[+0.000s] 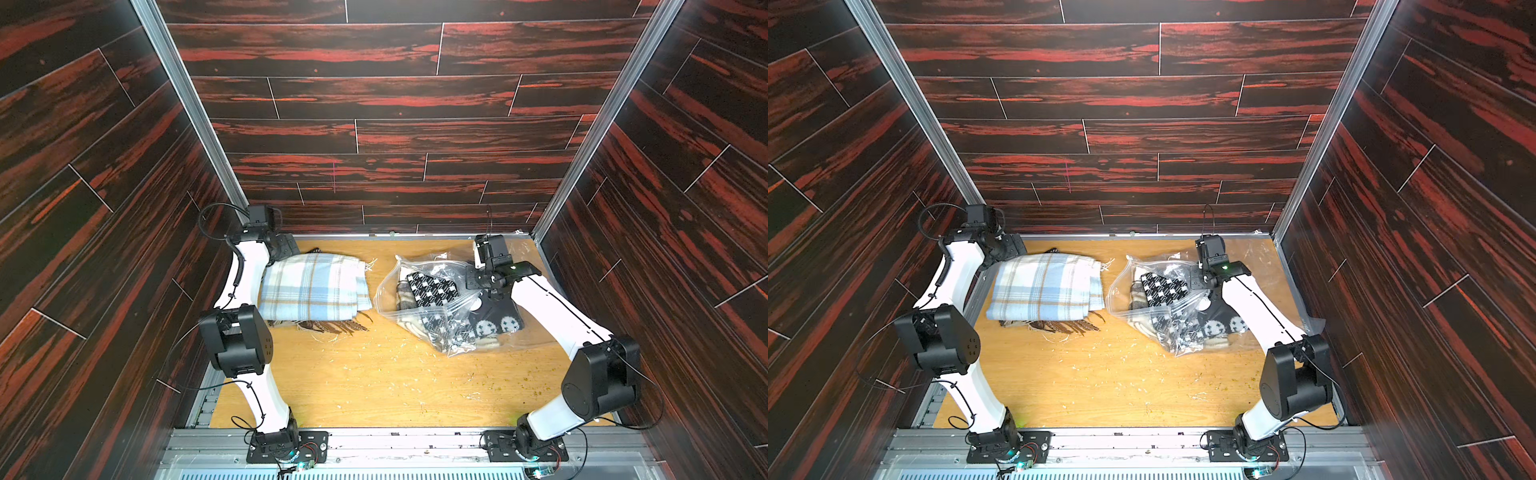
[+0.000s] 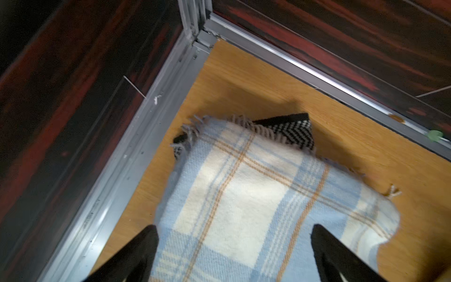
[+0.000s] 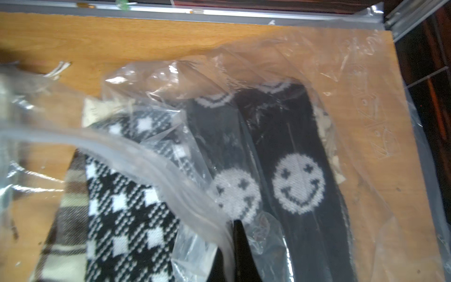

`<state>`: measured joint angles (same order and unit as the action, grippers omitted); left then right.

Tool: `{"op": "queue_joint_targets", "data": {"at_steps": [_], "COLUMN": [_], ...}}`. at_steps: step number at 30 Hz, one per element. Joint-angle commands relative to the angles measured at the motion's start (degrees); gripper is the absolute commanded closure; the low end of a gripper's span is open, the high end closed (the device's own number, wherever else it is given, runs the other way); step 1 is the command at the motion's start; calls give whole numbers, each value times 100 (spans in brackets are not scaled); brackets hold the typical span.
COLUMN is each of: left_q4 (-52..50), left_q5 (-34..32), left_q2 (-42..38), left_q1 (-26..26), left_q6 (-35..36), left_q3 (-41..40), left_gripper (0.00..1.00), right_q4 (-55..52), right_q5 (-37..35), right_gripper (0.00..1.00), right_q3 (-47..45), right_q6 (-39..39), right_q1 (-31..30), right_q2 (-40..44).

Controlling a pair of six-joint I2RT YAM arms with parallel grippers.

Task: Take the scarf out of the vacuum bag
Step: Place the scarf at the center of the board, then take out the scarf from the vacuum bag.

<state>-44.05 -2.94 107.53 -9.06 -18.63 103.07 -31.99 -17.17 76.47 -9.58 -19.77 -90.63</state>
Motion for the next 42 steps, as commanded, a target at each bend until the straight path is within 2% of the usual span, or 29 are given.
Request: {"op": "queue_joint_targets", "data": {"at_steps": [1,8,13,16,22,29,42], "left_q4": [143,1391,2152,2493,3273,3745,4856], "left_q5": [531,1282,1488,1541,1726,1774,1923], "left_q2": [-650,-1744,-2212,-2292,-2015,-1114,-328], "left_q1": [-2,380,1137,1662,2496,3413,3920], "left_q6": [-251,-928,-1366,-1565,-2032,-2348,-2934], "left_q3": [-410,-2045,-2914,-3162,-3434,-3104,-3255], "left_gripper": [0,0,0,0,1,2,2], "right_q4": [86,156,136,97,69,80,61], "right_q5": [276,1005,1311,1481,1712,2112,2183], "right_gripper": [100,100,100,100,100,100,100], "right_q3": [75,105,119,106,-60,-176,-251], "right_q6": [114,146,185,131,-41,-173,-158], "right_q1": [-208,-553,-790,-856,-932,-939,-947], "right_q2": [245,324,396,457,669,871,942]}}
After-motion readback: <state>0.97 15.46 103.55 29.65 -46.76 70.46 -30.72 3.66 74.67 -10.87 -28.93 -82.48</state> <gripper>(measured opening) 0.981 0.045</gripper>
